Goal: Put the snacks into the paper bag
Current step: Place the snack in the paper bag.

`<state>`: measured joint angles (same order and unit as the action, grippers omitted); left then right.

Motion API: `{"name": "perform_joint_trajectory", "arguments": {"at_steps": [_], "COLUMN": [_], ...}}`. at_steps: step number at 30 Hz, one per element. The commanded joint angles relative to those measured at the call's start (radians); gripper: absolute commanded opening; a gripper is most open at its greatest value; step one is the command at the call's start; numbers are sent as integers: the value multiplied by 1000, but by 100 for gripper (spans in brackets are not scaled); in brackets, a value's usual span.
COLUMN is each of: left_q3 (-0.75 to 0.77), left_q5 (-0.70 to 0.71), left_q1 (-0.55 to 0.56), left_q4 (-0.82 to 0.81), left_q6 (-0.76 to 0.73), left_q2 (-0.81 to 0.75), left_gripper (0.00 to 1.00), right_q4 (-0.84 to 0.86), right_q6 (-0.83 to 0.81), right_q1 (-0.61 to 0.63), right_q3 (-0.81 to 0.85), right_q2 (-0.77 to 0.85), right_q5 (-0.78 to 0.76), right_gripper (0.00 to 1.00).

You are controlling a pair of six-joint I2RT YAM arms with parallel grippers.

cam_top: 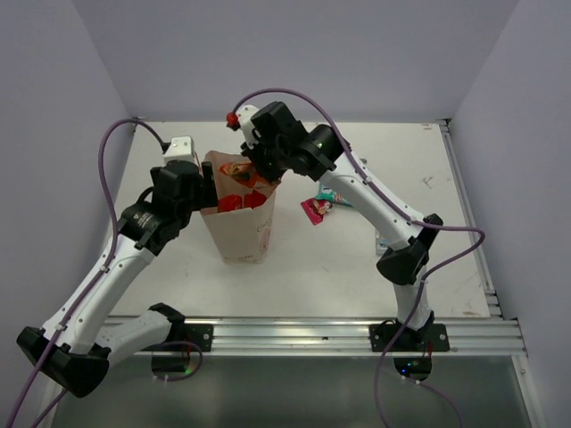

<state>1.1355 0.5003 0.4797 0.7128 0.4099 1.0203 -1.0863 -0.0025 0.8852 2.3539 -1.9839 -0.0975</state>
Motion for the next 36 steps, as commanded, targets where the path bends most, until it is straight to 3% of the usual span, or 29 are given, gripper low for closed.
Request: {"name": "perform_joint_trajectory", "arguments": {"at_steps": [1, 8, 22, 25, 32, 36], "left_q3": [14, -19, -39, -39, -33, -34], "left_q5": [-5, -2, -9, -16, -23, -14], "left_q1": [-3, -3, -3, -3, -3, -3], "left_q4": [5, -47, -76, -79, -81, -81], "left_q6": [20, -2, -31, -37, -43, -45], "left_q2": [-9, -77, -140, -146, -144, -152], "left_gripper": [80, 81, 84, 84, 87, 88], "right_q4": [69, 138, 236, 229, 265, 299], "right_q6": [-139, -252, -297, -304, -294, -277], "right_q1": [4, 4, 11, 11, 11, 11], "right_q3": [60, 77, 71, 71, 56, 39], "right_q2": [-24, -69, -133, -158, -158, -125], "right_q5": [-47, -47, -114, -117, -128, -117], "right_gripper": [0, 0, 1, 11, 47, 56]}}
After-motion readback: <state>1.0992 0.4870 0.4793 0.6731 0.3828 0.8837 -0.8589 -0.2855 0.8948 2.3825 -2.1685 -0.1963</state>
